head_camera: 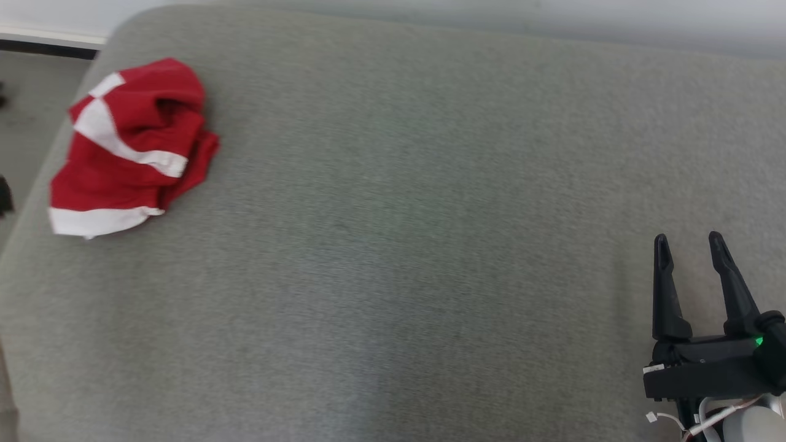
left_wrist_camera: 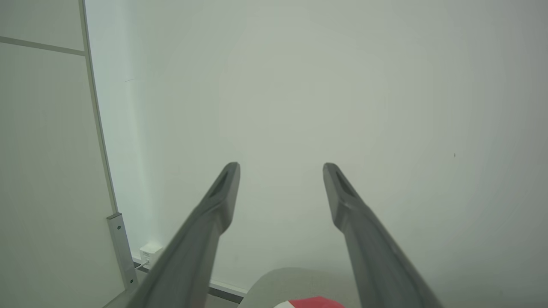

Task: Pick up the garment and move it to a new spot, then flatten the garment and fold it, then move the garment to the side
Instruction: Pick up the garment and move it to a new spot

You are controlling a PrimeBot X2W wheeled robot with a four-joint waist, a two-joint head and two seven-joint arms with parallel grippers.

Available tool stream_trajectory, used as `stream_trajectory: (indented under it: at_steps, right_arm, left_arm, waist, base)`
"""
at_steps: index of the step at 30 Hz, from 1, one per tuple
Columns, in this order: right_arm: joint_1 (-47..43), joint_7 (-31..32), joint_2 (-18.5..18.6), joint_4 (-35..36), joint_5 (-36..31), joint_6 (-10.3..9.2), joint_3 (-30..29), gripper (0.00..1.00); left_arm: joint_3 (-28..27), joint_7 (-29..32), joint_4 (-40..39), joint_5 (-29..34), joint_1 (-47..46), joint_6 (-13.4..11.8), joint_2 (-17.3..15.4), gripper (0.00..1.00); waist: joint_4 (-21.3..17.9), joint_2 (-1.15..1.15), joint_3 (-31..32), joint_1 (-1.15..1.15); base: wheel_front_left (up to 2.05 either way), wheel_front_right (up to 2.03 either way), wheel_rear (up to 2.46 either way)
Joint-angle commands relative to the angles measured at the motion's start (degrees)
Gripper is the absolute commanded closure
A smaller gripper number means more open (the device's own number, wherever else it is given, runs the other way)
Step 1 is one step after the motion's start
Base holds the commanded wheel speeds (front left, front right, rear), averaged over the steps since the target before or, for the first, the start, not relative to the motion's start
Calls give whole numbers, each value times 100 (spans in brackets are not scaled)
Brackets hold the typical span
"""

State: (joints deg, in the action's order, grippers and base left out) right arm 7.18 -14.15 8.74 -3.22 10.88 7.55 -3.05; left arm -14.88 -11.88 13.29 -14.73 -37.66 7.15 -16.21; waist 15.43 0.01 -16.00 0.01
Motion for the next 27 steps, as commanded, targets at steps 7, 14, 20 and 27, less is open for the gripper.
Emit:
stream_trajectory:
  at_steps: [7, 14, 20, 27]
  right_arm:
    - [150, -60, -65, 167, -145, -15, -202, 0]
    - [196, -40, -78, 277, -212, -16, -229, 0]
    - [185, -16, -102, 343, -254, -16, -287, 0]
    - [237, 1, -128, 298, -253, -16, -209, 0]
  left_arm:
    - [77, 547, 864, -205, -1084, 19, -631, 0]
    - [115, 895, 1889, -173, -1282, 1, -940, 0]
    - [254, 1313, 3006, -217, -1193, 14, -1120, 0]
    - [499, 1528, 3977, -595, -995, 25, -1024, 0]
  waist:
    - [-1252, -1, -1037, -1]
    - [-1401, -1, -1123, -1]
    - [-1415, -1, -1168, -1]
    - [-1385, -1, -1111, -1]
  base:
    - [0, 0, 0]
    - [0, 0, 0]
    - [0, 0, 0]
    - [0, 0, 0]
